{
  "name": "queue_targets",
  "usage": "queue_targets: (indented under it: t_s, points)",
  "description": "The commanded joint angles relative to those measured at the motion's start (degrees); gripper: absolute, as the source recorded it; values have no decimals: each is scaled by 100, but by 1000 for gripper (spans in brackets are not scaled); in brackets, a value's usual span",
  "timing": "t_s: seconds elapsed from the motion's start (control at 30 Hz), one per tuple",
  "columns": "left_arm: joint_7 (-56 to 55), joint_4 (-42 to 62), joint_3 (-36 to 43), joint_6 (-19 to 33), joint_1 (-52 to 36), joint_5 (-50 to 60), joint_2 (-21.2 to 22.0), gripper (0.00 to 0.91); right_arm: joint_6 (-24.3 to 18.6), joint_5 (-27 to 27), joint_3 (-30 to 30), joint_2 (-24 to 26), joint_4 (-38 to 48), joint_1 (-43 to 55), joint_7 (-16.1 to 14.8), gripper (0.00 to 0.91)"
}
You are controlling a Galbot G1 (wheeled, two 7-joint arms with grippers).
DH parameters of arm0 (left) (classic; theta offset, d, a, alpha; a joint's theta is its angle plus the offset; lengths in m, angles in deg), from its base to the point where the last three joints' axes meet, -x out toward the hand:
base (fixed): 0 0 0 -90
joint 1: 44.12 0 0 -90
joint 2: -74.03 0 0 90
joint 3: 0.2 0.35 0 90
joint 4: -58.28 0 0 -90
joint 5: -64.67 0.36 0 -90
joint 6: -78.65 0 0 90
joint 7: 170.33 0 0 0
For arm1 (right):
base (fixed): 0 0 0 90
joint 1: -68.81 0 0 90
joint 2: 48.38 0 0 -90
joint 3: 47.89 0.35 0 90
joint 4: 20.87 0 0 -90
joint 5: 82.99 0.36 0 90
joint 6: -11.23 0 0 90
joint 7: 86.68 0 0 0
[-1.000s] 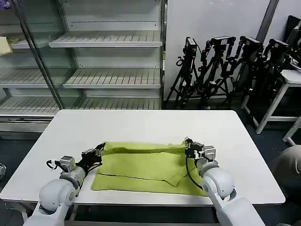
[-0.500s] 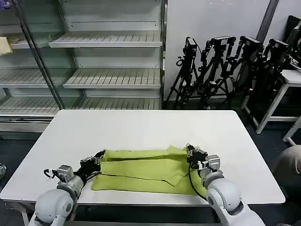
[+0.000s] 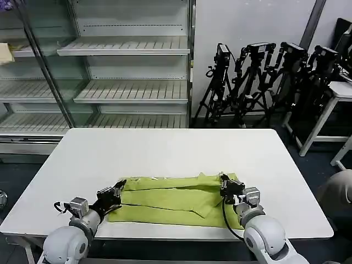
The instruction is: Fold and organize the clothes.
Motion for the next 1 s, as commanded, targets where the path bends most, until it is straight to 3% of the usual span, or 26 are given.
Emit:
queue_targets:
  t_s: [0.03, 1.0]
  points:
    - [-2, -55, -10, -31, 69, 17, -27, 20, -7, -23, 28, 9, 21, -62, -4, 0]
    - [-50, -237, -248, -361, 246, 88, -124, 20, -100, -62, -84, -39, 367, -15, -86, 0]
